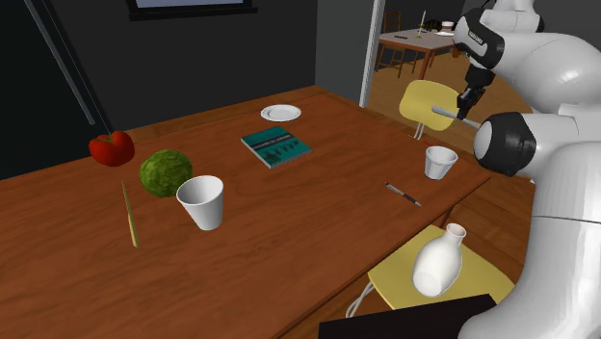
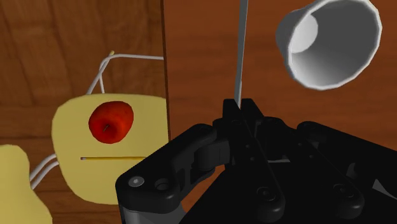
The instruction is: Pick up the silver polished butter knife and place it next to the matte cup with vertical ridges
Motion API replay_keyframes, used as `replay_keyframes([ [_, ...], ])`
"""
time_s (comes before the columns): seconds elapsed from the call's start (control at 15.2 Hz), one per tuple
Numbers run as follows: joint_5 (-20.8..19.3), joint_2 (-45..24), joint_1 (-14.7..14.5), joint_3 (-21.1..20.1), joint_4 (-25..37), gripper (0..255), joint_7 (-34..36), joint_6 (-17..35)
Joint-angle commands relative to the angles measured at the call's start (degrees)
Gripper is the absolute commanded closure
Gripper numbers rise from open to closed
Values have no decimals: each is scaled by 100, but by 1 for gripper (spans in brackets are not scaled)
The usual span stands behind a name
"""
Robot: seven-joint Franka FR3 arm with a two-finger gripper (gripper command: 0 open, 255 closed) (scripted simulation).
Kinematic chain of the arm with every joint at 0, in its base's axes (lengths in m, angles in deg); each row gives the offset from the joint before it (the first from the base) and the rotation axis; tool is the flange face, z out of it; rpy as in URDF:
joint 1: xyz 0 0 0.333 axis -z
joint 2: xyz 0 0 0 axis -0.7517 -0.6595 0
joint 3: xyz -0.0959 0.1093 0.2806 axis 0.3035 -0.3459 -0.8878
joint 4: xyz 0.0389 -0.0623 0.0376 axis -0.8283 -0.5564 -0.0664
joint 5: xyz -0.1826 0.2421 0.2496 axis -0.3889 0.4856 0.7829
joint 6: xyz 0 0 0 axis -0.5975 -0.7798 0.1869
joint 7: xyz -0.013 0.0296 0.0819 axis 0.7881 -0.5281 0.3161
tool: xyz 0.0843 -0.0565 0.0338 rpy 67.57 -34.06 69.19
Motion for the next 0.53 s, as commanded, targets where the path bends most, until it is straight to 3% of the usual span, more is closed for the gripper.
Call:
replay_keyframes([
  [0.0,1,130,8,6,-399,255,-41,272],
  [0.46,-3,437,-28,15,-1471,255,-75,1036],
])
